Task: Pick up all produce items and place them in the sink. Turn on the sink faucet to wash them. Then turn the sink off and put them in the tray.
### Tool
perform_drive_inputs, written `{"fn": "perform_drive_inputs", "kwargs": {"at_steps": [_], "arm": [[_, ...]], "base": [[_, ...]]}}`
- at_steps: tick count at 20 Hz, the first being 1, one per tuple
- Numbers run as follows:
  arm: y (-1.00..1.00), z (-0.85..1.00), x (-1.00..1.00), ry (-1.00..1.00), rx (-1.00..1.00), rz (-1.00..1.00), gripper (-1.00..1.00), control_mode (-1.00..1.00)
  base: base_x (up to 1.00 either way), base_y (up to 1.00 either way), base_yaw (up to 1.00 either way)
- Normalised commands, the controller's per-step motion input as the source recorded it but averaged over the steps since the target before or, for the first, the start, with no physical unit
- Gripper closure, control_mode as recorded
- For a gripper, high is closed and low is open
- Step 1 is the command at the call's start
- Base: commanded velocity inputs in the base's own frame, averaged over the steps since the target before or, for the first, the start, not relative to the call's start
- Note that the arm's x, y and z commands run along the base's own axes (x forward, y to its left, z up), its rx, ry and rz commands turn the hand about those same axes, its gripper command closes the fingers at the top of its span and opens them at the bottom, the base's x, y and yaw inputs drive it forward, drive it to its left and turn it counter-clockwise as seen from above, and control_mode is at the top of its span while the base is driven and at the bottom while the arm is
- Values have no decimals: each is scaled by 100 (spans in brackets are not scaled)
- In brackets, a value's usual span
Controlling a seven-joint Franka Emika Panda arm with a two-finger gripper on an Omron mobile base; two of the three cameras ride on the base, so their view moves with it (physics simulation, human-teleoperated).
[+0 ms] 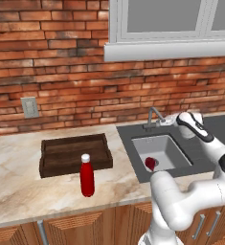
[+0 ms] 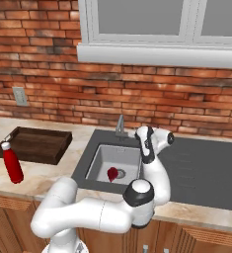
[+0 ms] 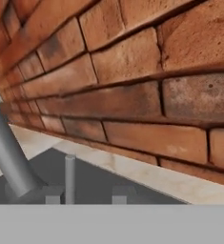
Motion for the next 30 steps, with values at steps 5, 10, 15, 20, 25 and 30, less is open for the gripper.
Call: {"fn": "perform_drive_inputs", "kwargs": {"at_steps": [5, 10, 15, 20, 25, 30], "arm": [[-39, -18, 0, 0, 2, -18, 100, -100], [-47, -27, 0, 0, 2, -15, 100, -100], [-52, -31, 0, 0, 2, -12, 100, -100], [-55, -36, 0, 0, 2, -11, 100, -100], [-60, -40, 0, 0, 2, -9, 100, -100], [-60, -42, 0, 0, 1, -9, 100, -100]], "base": [[0, 0, 0], [0, 0, 0], [0, 0, 0], [0, 0, 0], [0, 0, 0], [0, 0, 0]]}}
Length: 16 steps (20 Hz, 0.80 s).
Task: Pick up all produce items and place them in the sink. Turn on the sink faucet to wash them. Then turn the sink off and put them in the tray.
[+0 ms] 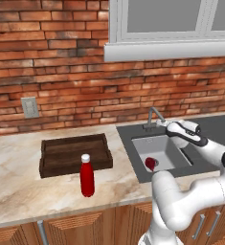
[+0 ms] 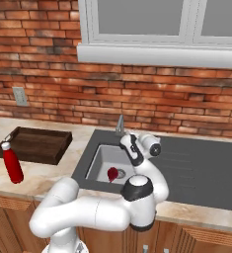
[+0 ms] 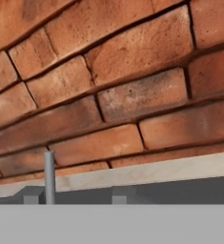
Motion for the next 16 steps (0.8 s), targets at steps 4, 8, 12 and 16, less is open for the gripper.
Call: {"fn": "perform_drive_inputs", "kwargs": {"at_steps": [4, 8, 12, 16], "arm": [[-63, -41, 0, 0, 0, -8, 100, -100], [-64, -35, 0, 1, 1, -5, 100, -100], [-69, -31, 0, 2, 2, -2, 100, -100], [-74, -31, 0, 4, 3, 0, 100, -100]], "base": [[0, 0, 0], [0, 0, 0], [0, 0, 0], [0, 0, 0]]}}
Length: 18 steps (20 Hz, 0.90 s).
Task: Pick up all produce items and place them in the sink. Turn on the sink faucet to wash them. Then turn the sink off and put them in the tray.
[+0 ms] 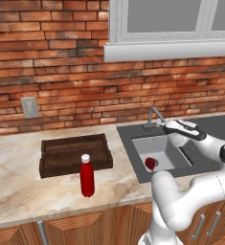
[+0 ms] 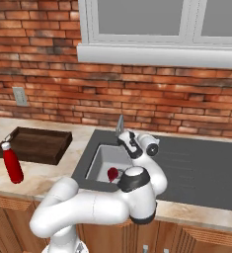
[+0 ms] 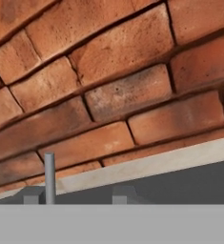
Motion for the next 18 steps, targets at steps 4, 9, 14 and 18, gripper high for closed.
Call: {"fn": "perform_drive_inputs", "kwargs": {"at_steps": [4, 9, 14, 18], "arm": [[-76, -38, 0, 2, 3, 0, 100, -100], [-78, -43, 0, 1, 3, 0, 100, -100], [-80, -47, 0, 0, 3, 0, 100, -100], [-78, -49, 0, 0, 3, 0, 100, -100]], "base": [[0, 0, 0], [0, 0, 0], [0, 0, 0], [0, 0, 0]]}}
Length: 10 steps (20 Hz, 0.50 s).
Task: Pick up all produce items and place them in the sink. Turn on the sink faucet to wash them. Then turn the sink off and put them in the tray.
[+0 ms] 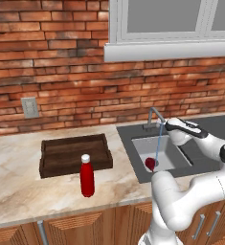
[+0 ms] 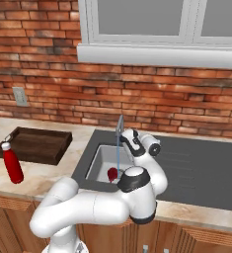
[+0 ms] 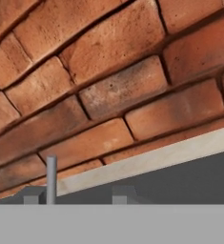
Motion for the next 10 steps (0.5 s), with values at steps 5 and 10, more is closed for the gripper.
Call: {"fn": "perform_drive_inputs", "kwargs": {"at_steps": [5, 10], "arm": [[-74, -48, 0, 1, 3, 0, 100, -100], [-17, -8, 1, 0, 2, 0, 100, -100]], "base": [[0, 0, 0], [0, 0, 0]]}}
